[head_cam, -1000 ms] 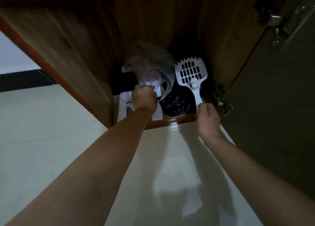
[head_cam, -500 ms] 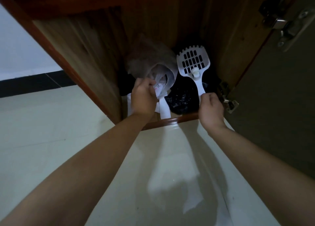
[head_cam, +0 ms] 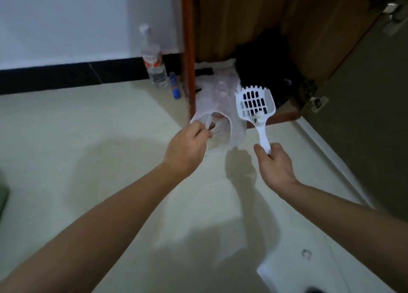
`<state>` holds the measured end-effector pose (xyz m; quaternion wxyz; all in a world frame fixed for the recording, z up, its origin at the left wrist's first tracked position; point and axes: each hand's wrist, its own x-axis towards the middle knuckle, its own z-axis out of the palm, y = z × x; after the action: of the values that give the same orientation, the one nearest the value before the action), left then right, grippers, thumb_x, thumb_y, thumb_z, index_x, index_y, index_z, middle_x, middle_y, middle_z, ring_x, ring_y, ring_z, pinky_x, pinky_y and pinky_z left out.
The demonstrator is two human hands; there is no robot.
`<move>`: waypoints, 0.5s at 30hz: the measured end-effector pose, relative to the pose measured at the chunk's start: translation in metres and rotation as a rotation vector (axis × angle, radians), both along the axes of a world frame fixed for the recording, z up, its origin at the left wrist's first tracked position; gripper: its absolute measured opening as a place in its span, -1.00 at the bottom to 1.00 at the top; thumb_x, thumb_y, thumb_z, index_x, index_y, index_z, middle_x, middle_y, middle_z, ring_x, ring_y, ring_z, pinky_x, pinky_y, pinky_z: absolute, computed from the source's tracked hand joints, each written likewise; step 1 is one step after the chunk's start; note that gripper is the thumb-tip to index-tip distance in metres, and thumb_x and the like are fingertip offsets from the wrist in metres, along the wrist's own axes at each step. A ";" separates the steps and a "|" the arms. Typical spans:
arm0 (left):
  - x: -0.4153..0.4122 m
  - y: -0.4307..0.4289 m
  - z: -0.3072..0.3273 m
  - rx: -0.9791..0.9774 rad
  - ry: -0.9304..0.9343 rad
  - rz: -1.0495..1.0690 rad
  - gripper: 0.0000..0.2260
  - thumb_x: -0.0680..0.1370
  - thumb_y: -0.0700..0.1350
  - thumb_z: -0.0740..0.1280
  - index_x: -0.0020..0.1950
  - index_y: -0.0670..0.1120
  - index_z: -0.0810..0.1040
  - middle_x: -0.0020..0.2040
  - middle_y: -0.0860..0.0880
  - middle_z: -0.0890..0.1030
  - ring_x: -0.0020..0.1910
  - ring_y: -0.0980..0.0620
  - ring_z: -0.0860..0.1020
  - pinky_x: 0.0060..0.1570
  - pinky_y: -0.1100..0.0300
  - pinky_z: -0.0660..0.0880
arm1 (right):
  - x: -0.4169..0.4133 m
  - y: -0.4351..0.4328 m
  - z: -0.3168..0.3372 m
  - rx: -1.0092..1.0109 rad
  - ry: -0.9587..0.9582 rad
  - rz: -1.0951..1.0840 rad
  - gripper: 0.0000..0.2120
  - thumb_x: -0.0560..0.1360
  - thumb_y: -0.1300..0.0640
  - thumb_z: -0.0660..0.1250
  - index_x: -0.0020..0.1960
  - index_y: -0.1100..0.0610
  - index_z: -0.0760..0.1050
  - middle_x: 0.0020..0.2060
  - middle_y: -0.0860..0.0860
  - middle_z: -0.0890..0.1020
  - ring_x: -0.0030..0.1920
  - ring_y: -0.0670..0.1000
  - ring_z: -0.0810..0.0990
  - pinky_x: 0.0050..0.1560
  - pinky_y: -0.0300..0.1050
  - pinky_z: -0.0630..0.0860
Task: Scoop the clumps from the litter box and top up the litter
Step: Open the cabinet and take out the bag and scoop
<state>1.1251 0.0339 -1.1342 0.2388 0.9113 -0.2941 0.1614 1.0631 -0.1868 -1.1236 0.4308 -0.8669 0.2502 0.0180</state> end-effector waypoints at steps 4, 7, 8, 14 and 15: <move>-0.039 0.067 0.014 0.051 0.009 0.055 -0.77 0.45 -0.26 0.20 -0.02 -0.25 0.61 -0.11 -0.20 0.55 -0.26 -0.18 0.53 -0.43 0.04 0.50 | -0.041 0.057 0.004 -0.012 0.061 0.084 -0.67 0.61 -0.13 0.16 -0.01 0.15 0.44 -0.20 0.03 0.54 -0.12 0.11 0.55 -0.07 0.00 0.47; -0.066 0.127 0.026 0.064 0.020 0.149 -0.83 0.42 -0.34 0.29 -0.05 -0.23 0.61 -0.11 -0.18 0.53 -0.25 -0.16 0.53 -0.43 0.05 0.50 | -0.067 0.113 0.008 0.028 0.137 0.200 -0.63 0.62 -0.15 0.09 -0.02 0.15 0.44 -0.16 0.08 0.54 -0.09 0.14 0.55 0.01 0.03 0.48; -0.078 0.148 0.028 0.076 0.024 0.186 -0.82 0.40 -0.37 0.32 -0.05 -0.22 0.61 -0.11 -0.17 0.53 -0.23 -0.15 0.53 -0.42 0.06 0.50 | -0.074 0.134 0.009 0.039 0.159 0.258 -0.61 0.63 -0.15 0.07 -0.03 0.15 0.44 -0.15 0.09 0.54 -0.09 0.14 0.55 0.01 0.02 0.47; -0.183 0.261 0.021 0.127 0.101 0.458 -0.79 0.34 -0.42 0.40 -0.07 -0.21 0.61 -0.13 -0.16 0.54 -0.26 -0.16 0.53 -0.49 0.13 0.43 | -0.099 0.253 0.001 -0.111 0.227 0.719 -0.59 0.63 -0.18 0.06 0.04 0.17 0.42 -0.08 0.09 0.56 -0.02 0.16 0.55 -0.03 -0.03 0.43; -0.202 0.276 0.016 0.116 0.105 0.526 -0.79 0.35 -0.41 0.39 -0.07 -0.21 0.61 -0.12 -0.16 0.54 -0.27 -0.17 0.52 -0.48 0.10 0.45 | -0.101 0.270 -0.001 -0.147 0.224 0.789 -0.59 0.63 -0.18 0.05 0.03 0.17 0.40 -0.09 0.09 0.55 -0.03 0.17 0.54 -0.06 -0.04 0.41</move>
<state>0.9230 0.3101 -1.1185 0.1509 0.9756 -0.0432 0.1535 0.9620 0.0828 -1.1243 0.2979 -0.9175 -0.0550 0.2578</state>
